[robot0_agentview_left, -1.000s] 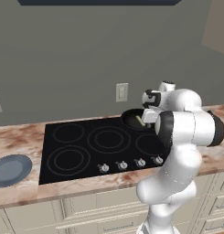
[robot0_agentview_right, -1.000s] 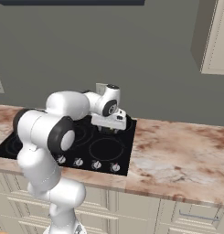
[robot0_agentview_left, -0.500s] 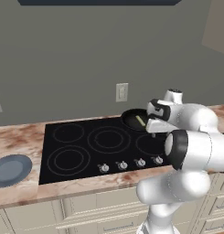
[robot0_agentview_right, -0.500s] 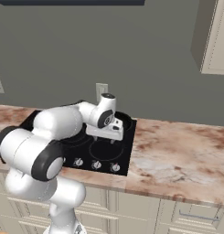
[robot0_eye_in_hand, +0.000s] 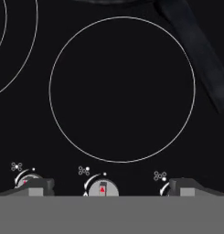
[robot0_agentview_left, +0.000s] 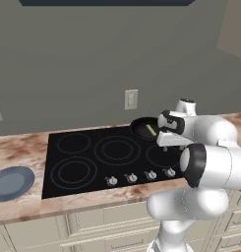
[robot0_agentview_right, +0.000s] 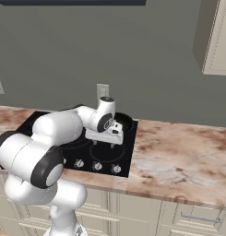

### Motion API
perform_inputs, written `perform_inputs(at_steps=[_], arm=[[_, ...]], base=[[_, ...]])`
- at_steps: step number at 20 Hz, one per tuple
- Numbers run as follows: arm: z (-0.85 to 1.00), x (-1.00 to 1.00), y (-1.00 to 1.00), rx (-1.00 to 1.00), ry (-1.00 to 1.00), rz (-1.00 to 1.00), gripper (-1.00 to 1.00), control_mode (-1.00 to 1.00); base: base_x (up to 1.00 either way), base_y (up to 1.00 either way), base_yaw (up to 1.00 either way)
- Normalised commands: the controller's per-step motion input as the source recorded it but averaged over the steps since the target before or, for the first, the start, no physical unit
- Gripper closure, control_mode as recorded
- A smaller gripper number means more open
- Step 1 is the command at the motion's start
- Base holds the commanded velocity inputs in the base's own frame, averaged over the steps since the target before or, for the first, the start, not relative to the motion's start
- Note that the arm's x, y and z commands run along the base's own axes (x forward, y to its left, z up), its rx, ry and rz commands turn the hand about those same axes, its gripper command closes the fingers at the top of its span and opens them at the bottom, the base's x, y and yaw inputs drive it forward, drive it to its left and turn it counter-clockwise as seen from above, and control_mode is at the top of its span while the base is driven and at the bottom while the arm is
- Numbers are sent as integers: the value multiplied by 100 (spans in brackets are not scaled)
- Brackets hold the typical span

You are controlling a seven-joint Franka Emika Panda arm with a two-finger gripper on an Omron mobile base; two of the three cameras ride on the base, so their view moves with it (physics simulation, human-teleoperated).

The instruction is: Pick up the butter stick and place it in the pan. Then turn on the burner for the pan.

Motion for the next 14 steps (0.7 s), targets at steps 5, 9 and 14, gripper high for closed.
perform_inputs(at_steps=[5, 9, 14], arm=[[-9, -1, 0, 0, 7, 0, -100, -100], [-12, -21, 1, 0, 16, 0, -100, -100], [-20, -10, 3, 0, 3, 0, -100, -100]], base=[[0, 0, 0], [0, 0, 0], [0, 0, 0]])
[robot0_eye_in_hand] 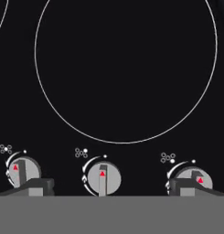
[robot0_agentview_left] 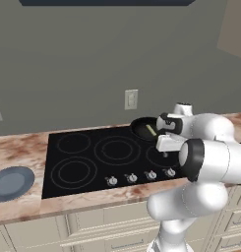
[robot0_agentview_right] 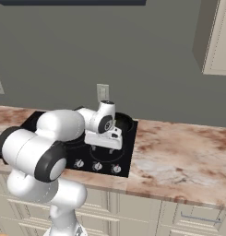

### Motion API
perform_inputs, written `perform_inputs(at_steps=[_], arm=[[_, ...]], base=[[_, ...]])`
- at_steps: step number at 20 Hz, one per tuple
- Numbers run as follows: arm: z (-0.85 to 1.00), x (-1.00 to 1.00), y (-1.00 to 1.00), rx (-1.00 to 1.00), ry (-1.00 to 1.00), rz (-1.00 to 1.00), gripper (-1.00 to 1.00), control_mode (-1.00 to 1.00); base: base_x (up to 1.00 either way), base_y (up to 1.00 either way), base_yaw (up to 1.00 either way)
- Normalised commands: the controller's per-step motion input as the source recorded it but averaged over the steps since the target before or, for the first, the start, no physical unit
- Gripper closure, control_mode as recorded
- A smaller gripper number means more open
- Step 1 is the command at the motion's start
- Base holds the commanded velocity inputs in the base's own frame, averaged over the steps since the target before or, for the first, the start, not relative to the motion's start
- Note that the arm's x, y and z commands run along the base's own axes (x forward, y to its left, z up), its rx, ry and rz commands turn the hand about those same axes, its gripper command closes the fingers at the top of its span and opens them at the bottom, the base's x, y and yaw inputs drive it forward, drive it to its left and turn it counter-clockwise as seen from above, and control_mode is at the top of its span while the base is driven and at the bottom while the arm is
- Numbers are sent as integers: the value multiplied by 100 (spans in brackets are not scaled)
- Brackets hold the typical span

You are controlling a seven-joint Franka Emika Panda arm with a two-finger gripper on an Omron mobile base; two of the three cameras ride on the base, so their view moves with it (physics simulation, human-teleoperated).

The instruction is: Pick up the butter stick and place it in the pan. Then turn on the burner for the pan.

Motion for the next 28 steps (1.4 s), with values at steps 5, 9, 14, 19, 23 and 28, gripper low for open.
perform_inputs(at_steps=[5, 9, 14, 19, 23, 28], arm=[[-12, -2, 10, 0, 0, 0, -100, -100], [-28, -13, 4, 0, 0, 0, -100, -100], [-21, -29, 0, 0, 0, 0, -100, -100], [-15, -15, 5, 0, 0, 0, -100, -100], [-15, 0, 4, 0, 0, 0, -100, -100], [-12, 0, 1, 0, 0, 0, -100, -100]], base=[[0, 0, 0], [0, 0, 0], [0, 0, 0], [0, 0, 0], [0, 0, 0], [0, 0, 0]])
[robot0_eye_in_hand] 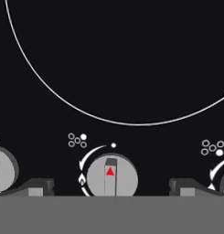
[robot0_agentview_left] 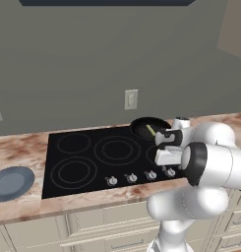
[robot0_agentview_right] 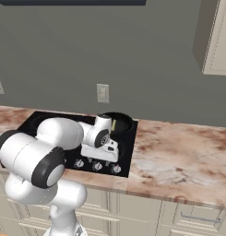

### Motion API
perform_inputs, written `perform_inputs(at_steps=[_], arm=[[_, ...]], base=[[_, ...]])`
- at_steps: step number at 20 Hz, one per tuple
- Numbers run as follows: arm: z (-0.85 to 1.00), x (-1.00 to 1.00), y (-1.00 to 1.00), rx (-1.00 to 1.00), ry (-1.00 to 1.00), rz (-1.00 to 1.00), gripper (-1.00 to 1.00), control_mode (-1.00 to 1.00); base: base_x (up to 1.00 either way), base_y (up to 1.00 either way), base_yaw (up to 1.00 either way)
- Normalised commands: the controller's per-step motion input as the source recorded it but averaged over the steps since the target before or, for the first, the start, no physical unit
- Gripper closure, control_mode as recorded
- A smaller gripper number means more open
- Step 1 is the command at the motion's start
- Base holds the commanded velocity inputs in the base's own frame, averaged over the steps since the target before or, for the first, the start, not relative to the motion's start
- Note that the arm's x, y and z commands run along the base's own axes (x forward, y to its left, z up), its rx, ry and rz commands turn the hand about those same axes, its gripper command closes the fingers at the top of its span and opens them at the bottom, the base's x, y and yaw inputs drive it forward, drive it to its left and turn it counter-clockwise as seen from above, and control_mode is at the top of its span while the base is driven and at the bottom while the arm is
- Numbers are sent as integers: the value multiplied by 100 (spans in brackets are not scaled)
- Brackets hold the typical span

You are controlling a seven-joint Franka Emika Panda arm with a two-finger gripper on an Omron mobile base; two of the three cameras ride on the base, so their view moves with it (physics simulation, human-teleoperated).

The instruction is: Pick up the butter stick and place it in the pan. Then turn on the burner for the pan.

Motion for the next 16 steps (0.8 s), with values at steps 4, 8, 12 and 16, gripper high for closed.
perform_inputs(at_steps=[4, 8, 12, 16], arm=[[-8, -1, 0, 0, 0, 0, -100, -100], [-5, -6, 0, 0, 0, 0, -100, -100], [0, -16, 0, 0, 0, 1, -100, -100], [-1, -3, 0, 0, 0, 0, -100, -100]], base=[[0, 0, 0], [0, 0, 0], [0, 0, 0], [0, 0, 0]])
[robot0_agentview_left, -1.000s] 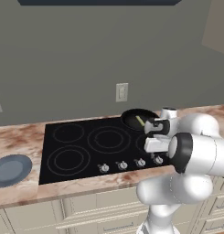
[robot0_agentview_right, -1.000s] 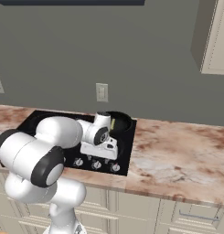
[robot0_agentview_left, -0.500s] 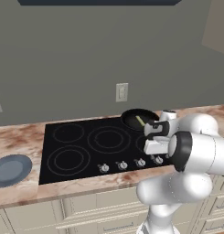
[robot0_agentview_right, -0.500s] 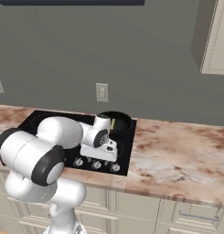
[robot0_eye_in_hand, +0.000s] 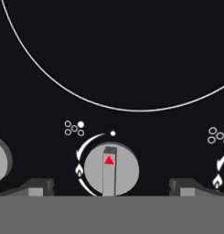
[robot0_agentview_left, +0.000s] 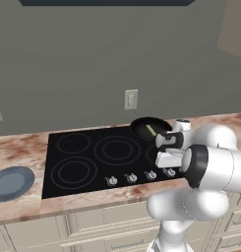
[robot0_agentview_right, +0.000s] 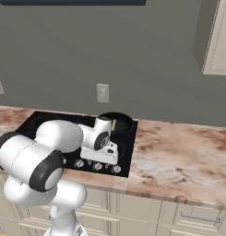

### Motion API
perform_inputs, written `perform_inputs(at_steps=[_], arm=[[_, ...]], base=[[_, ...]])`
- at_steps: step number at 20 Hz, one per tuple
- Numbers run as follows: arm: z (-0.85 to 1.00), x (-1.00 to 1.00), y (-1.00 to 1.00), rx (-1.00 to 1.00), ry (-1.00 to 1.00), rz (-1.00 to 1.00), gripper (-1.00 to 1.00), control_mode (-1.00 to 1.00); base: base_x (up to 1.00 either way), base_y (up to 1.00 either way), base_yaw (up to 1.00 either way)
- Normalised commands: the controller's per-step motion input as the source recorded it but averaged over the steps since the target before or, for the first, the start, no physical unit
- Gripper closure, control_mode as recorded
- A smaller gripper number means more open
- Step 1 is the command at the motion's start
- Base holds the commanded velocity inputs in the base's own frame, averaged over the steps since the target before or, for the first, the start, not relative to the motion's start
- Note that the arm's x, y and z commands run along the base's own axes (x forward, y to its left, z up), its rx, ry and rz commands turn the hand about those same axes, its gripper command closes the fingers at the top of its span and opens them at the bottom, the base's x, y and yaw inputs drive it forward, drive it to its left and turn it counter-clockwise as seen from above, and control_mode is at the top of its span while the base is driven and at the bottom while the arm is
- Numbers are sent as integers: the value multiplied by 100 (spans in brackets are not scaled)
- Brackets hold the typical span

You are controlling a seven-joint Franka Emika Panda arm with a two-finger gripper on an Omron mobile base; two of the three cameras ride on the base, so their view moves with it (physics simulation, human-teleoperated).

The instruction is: Pick up the butter stick and place it in the pan. Then turn on the burner for the pan.

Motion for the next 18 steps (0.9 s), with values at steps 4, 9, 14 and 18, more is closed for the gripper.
perform_inputs(at_steps=[4, 9, 14, 18], arm=[[-4, 0, 0, 0, 0, 0, -100, -100], [-5, 0, 0, 0, 0, 1, -100, -100], [-10, 0, 0, 0, 0, 1, -100, -100], [-15, 0, 0, 0, 0, 1, -100, -100]], base=[[0, 0, 0], [0, 0, 0], [0, 0, 0], [0, 0, 0]])
